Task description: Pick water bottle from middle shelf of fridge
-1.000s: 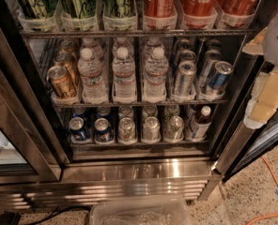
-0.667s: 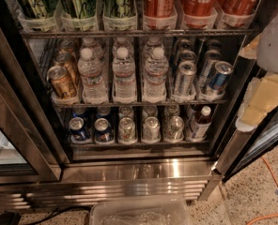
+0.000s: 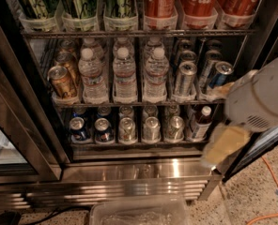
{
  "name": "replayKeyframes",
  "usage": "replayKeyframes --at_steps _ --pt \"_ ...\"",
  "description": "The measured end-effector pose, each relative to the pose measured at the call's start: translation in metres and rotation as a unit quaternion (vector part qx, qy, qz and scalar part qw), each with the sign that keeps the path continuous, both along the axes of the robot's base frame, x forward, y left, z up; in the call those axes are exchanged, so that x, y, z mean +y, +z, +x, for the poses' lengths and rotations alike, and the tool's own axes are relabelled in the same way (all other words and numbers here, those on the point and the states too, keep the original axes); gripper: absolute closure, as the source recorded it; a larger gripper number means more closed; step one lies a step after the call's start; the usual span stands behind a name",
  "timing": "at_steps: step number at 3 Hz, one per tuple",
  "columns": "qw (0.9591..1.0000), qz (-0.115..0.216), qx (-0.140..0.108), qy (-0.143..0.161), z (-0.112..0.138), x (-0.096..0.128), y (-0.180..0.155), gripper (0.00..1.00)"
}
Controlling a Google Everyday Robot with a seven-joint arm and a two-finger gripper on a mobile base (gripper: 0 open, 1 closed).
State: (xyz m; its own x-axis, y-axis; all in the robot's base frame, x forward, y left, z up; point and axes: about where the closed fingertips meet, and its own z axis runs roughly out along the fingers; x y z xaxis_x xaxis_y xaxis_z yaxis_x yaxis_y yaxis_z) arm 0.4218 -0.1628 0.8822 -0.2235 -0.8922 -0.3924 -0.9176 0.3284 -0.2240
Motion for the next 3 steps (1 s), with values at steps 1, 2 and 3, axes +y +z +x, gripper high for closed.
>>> replayKeyframes --at_steps 1,2,3 --pt "0.9985 0.048 -0.027 0.0 0.002 0.021 -0.031 0.0" --pt "0.9967 0.055 -0.058 -0.011 0.017 0.023 -0.024 0.0" --pt "0.9967 0.055 -0.058 -0.011 0.017 0.023 -0.024 0.0"
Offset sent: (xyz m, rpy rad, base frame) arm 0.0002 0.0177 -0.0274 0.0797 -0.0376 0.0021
